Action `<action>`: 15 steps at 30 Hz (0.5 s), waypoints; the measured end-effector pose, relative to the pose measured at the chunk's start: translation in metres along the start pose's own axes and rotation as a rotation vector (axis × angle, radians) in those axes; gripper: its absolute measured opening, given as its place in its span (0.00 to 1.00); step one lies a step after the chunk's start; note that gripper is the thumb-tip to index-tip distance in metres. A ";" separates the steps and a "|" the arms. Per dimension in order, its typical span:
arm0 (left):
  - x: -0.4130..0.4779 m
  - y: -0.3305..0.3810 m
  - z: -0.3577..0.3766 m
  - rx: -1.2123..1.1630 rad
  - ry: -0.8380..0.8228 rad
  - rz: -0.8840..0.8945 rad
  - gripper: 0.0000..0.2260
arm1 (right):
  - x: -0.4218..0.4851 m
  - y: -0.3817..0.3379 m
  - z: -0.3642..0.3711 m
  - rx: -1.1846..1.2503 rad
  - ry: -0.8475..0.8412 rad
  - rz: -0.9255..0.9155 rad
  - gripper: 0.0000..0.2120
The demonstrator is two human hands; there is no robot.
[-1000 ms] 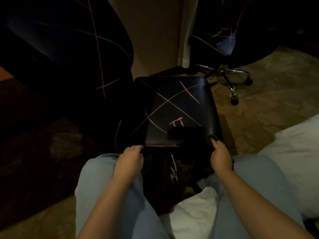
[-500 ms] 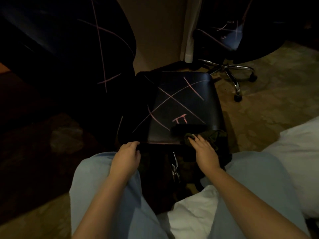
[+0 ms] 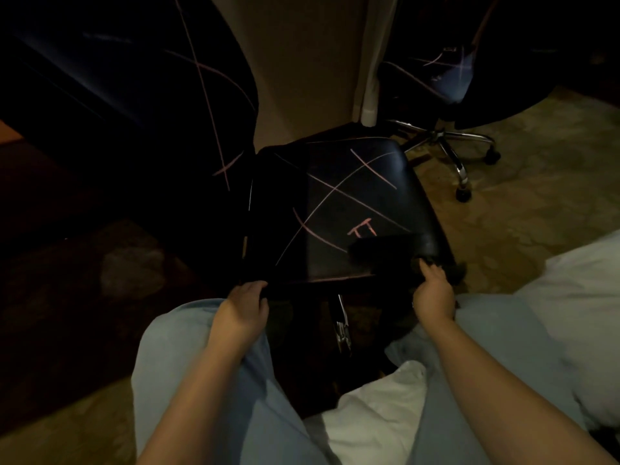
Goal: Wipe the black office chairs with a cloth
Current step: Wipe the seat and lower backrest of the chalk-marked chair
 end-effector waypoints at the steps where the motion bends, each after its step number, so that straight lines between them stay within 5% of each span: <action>1: 0.001 0.000 0.001 0.006 -0.009 -0.004 0.17 | -0.001 -0.010 0.005 -0.034 0.010 0.001 0.31; 7: 0.005 0.000 0.007 0.011 -0.044 -0.006 0.18 | -0.024 -0.055 0.038 -0.200 -0.022 -0.166 0.33; 15: 0.013 -0.008 0.018 0.002 -0.086 -0.049 0.19 | -0.004 -0.018 0.012 -0.156 0.010 -0.236 0.26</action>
Point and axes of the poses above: each hand's wrist, its own x-axis towards the middle knuckle, its own z-axis out of the palm, y = z × x, the point moved 8 cm from there along x, towards the middle knuckle, and after that the axes turned 1 degree about -x, right-handed, at the moved point
